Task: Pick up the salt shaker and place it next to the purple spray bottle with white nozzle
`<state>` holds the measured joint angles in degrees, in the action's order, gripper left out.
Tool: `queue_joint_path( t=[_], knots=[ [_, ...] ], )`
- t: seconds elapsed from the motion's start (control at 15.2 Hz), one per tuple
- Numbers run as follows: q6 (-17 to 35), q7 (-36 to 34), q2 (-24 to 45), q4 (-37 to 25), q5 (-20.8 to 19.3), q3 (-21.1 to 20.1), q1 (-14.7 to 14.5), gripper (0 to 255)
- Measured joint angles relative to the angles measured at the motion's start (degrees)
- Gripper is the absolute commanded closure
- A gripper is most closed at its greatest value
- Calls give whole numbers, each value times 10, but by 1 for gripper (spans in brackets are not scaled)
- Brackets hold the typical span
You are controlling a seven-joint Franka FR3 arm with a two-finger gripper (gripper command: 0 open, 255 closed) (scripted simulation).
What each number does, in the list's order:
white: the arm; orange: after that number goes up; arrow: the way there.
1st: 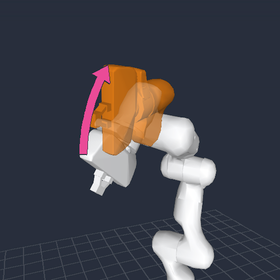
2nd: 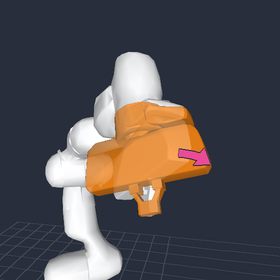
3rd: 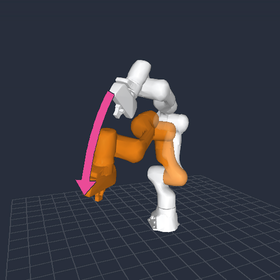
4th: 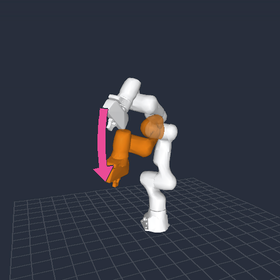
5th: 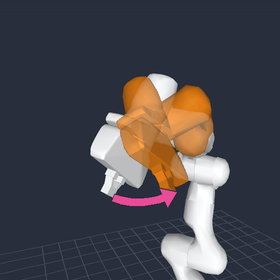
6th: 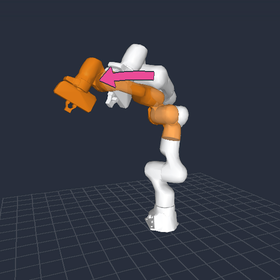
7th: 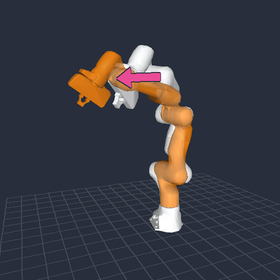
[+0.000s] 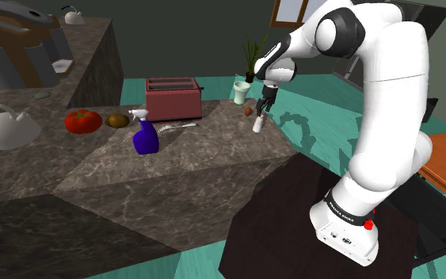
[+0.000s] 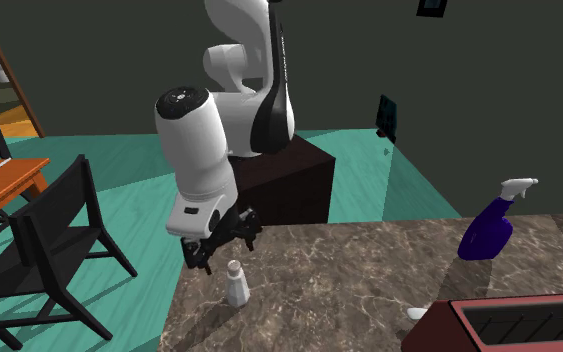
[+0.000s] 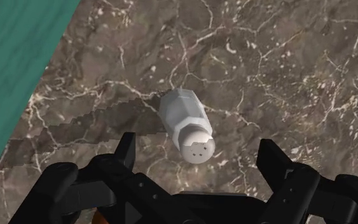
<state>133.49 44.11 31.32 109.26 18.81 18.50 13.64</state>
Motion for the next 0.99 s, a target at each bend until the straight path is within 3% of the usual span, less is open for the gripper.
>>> queue_joint_path(
  t=[0.73, 0.79, 0.99],
  knots=[
    [28, 9, 33, -4, 15, -11, 6, 0],
    [28, 9, 33, -4, 15, -11, 6, 255],
    [28, 9, 33, -4, 15, -11, 6, 255]
  ],
)
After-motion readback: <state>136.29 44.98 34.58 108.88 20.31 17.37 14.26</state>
